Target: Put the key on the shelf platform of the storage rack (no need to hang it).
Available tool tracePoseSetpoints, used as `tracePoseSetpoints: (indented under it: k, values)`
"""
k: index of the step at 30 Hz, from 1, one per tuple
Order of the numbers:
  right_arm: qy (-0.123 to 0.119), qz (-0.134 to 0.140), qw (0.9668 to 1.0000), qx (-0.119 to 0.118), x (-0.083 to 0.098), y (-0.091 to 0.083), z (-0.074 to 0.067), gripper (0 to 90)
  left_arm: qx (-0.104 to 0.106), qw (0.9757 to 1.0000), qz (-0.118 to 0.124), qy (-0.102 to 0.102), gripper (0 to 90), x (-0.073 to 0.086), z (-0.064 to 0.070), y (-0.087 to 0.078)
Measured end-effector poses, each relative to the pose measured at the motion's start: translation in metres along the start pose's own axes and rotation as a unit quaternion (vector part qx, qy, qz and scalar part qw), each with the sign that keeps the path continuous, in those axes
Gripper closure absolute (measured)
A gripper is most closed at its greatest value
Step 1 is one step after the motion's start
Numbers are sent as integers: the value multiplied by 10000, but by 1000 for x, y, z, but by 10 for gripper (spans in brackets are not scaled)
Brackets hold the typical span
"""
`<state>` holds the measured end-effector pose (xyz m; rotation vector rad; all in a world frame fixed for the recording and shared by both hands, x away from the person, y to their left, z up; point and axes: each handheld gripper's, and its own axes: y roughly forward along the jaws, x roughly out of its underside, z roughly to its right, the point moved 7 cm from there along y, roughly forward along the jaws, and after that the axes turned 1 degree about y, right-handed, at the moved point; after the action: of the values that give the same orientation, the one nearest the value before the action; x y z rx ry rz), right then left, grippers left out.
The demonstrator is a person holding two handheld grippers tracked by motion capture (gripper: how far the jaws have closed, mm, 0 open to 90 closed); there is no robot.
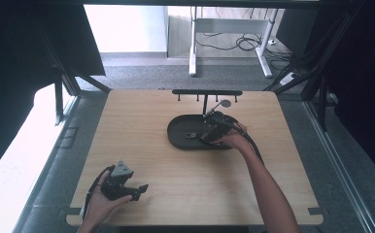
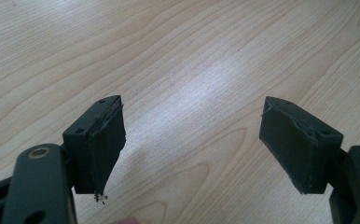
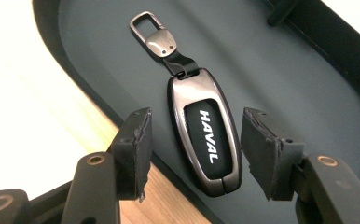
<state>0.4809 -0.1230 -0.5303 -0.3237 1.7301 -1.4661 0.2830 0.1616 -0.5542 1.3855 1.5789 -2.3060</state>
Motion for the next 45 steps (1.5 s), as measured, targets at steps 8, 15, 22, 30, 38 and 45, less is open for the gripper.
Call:
tracePoseSetpoints:
  k: [8, 15, 22, 30, 38, 45]
  values:
    - [-72, 235, 9997, -59, 9, -15, -5, 442, 4, 10000, 16, 6, 226, 0, 0, -1]
    - [-93, 490, 9987, -128, 27, -31, -6, 444, -5, 10000, 21, -8, 226, -1, 0, -1]
    - [-109, 864, 9961, -153, 51, -51, -10, 445, 0, 10000, 23, 17, 226, -2, 3, -1]
    - [-1, 1216, 9921, -315, 84, -58, -17, 443, -35, 10000, 58, -4, 226, -2, 1, -3]
    - [216, 1431, 9886, -412, 125, -54, -20, 442, -46, 10000, 55, -28, 227, -2, 2, -3]
    - [249, 1447, 9884, -388, 147, -44, -24, 440, -53, 10000, 53, -41, 226, -2, 2, -3]
